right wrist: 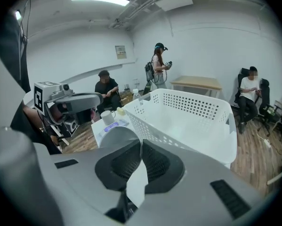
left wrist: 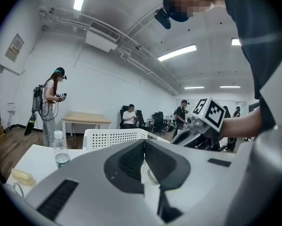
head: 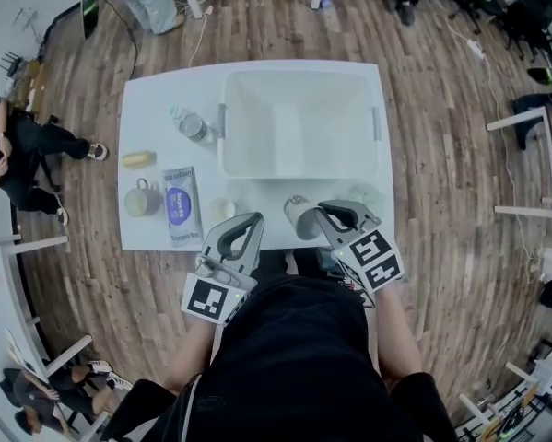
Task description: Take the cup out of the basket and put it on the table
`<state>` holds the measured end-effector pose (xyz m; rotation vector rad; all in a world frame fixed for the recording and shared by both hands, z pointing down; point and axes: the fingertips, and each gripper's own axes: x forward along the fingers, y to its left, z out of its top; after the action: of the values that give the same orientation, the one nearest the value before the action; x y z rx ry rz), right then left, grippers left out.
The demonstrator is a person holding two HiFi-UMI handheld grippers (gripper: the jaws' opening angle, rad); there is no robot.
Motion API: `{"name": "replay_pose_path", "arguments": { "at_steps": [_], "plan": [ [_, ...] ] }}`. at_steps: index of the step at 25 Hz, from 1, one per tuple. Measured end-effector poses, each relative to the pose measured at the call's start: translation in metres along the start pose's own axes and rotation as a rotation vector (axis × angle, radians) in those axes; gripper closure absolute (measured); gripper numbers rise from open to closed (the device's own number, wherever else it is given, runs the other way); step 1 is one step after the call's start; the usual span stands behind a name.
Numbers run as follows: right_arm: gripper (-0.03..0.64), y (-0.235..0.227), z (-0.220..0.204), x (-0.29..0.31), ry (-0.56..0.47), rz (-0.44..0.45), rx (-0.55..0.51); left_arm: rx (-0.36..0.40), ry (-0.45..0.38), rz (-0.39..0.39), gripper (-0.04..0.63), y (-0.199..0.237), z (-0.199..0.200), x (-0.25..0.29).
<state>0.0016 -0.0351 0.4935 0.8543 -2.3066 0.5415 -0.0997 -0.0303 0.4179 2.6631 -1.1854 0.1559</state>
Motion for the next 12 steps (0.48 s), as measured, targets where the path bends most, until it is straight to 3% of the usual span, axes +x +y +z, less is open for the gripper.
{"name": "replay_pose_path", "arguments": {
  "at_steps": [12],
  "plan": [
    [0.58,-0.019,-0.079,0.09,0.246,0.026,0.123,-0.001,0.01,0.033,0.586,0.005,-0.008,-0.021]
  ]
}}
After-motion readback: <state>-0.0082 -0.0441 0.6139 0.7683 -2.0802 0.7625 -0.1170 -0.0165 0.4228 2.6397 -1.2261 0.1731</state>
